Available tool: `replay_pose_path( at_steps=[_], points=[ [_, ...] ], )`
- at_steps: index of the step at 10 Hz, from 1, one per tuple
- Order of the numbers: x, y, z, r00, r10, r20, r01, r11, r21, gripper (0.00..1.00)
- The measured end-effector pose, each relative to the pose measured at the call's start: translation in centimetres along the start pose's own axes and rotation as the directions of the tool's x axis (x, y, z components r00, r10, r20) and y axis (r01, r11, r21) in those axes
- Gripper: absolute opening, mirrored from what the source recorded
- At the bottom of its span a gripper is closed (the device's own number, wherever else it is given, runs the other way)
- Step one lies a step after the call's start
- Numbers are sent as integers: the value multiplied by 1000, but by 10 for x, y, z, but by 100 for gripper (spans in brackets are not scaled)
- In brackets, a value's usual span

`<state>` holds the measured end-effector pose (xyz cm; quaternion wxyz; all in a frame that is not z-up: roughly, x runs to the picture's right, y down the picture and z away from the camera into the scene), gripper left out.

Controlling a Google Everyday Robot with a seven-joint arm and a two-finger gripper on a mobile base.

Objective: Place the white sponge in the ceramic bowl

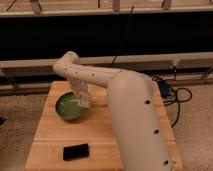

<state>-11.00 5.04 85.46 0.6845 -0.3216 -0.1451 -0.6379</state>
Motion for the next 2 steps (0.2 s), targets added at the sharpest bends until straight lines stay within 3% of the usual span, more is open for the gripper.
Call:
replay_pose_path(
  at_steps=[2],
  points=[
    [0, 0, -2, 1000, -3, 1, 3, 1000, 0, 78]
  ],
)
